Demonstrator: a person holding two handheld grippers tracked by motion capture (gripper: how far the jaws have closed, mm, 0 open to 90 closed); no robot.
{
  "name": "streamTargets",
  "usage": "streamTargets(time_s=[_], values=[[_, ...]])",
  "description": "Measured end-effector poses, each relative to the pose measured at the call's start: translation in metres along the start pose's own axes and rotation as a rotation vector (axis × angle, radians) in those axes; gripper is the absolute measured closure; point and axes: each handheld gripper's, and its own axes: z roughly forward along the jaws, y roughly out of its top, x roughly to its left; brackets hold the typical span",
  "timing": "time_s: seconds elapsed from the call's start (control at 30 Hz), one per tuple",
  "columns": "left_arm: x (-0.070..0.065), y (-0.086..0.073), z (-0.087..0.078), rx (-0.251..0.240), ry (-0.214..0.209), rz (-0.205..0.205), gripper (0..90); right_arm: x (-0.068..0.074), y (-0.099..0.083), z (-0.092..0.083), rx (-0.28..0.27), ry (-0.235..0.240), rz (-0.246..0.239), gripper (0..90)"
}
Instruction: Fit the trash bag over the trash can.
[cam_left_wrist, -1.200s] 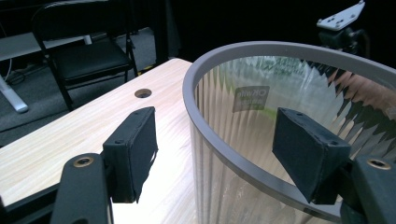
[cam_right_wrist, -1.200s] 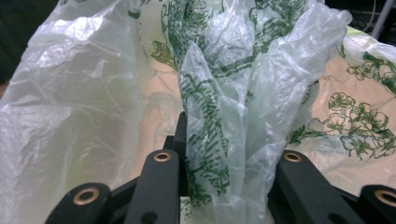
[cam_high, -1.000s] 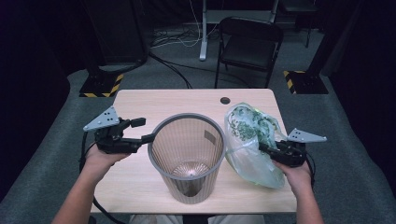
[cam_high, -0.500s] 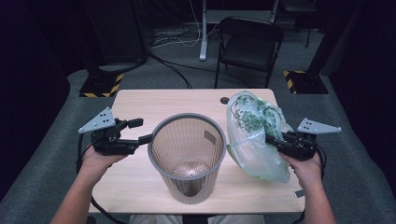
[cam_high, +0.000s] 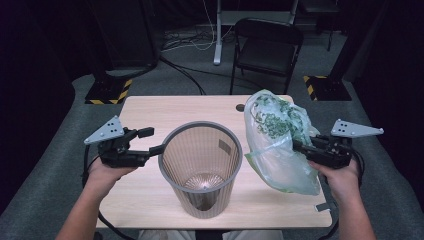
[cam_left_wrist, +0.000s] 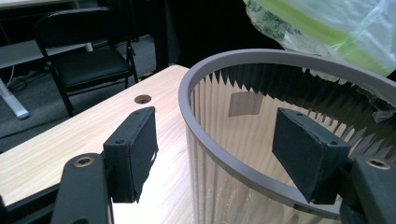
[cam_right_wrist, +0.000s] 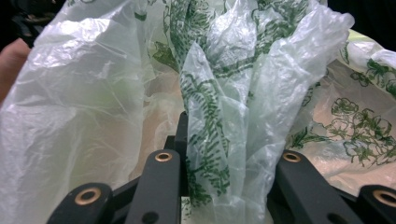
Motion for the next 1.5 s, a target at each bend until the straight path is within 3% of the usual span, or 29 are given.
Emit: streamTargets(time_s=[0.3,0.83,1.03,1.5], values=[[0.0,0.0,-0.007,-0.005,0.008,-0.002,30.4,0.02,0.019,0.012,-0.018,0.065,-0.049,72.1],[0.001,-0.007,-0.038,-0.028,0.047,-0.013,30.4,0.057,0.041,0.072,-0.006,0.184,-0.108,72.0],[0.002,-0.011,-0.048,-0.036,0.058,-0.011,30.5,0.068,0.05,0.087,-0.001,0.21,-0.121,72.1],[0.008,-0.02,-0.064,-0.05,0.072,-0.03,30.5,0.089,0.07,0.1,-0.023,0.232,-0.15,72.2]])
